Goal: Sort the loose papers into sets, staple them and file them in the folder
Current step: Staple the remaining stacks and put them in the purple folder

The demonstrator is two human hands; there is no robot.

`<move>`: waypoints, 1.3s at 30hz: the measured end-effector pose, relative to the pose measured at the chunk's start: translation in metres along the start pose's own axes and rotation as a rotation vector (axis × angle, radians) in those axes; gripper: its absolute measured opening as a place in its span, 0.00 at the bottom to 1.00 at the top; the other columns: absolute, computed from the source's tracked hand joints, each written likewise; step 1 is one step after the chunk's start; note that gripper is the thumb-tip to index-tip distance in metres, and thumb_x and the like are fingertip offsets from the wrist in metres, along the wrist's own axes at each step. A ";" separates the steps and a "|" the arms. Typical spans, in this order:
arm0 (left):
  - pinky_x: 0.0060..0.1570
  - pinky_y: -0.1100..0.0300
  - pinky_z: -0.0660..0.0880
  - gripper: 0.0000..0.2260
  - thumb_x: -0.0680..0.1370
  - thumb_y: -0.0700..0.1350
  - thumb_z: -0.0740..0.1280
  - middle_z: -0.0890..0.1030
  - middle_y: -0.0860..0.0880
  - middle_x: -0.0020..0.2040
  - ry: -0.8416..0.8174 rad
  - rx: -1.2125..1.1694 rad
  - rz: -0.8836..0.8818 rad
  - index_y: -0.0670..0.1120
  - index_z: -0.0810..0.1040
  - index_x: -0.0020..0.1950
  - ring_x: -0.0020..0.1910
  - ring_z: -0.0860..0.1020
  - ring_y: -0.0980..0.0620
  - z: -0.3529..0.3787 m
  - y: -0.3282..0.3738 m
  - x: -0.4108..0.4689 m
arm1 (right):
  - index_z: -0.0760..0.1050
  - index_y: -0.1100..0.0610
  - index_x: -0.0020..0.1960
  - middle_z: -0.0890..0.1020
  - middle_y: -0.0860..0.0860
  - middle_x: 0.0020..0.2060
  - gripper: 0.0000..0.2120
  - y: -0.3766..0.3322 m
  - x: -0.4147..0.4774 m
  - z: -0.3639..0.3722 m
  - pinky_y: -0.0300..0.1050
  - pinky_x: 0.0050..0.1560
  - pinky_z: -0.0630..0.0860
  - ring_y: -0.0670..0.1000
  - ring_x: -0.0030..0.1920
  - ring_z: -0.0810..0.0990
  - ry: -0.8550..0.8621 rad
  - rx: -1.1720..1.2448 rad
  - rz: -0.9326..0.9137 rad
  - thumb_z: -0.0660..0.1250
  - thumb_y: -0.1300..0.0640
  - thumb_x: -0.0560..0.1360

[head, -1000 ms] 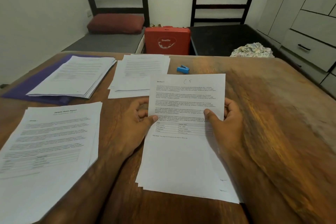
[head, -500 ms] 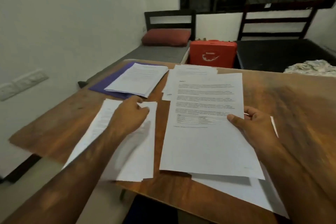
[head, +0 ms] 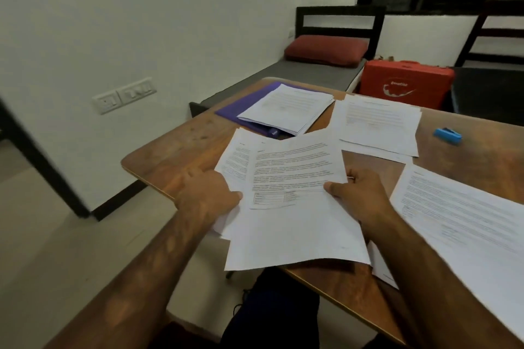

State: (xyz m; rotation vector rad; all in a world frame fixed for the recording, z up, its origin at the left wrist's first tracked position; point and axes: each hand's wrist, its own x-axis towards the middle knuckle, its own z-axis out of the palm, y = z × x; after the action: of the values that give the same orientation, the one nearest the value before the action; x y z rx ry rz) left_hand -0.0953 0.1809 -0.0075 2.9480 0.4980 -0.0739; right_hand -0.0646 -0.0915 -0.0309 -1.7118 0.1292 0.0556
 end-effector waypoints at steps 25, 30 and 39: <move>0.34 0.55 0.78 0.08 0.80 0.35 0.70 0.82 0.43 0.51 0.080 -1.141 -0.260 0.42 0.76 0.57 0.43 0.83 0.45 -0.012 -0.068 0.031 | 0.83 0.59 0.61 0.87 0.54 0.56 0.13 0.011 0.019 -0.001 0.56 0.57 0.83 0.57 0.51 0.86 0.174 -0.205 -0.028 0.75 0.62 0.77; 0.50 0.46 0.83 0.11 0.80 0.34 0.69 0.84 0.43 0.58 0.190 -1.346 -0.336 0.44 0.81 0.61 0.50 0.84 0.41 -0.019 -0.112 0.038 | 0.80 0.59 0.65 0.85 0.54 0.61 0.16 0.007 0.024 -0.006 0.55 0.57 0.82 0.59 0.56 0.84 0.213 -0.284 -0.070 0.74 0.62 0.78; 0.36 0.56 0.83 0.07 0.81 0.35 0.68 0.86 0.44 0.51 -0.159 -1.367 -0.144 0.43 0.81 0.58 0.42 0.87 0.48 -0.014 -0.063 0.019 | 0.82 0.54 0.58 0.86 0.50 0.54 0.09 -0.007 0.015 0.021 0.50 0.47 0.84 0.54 0.49 0.87 0.117 0.084 -0.044 0.72 0.63 0.79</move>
State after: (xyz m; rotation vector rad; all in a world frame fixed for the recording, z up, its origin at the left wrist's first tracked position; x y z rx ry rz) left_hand -0.0981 0.2478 -0.0034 1.5591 0.4550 0.0194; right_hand -0.0479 -0.0708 -0.0290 -1.6330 0.1785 -0.0815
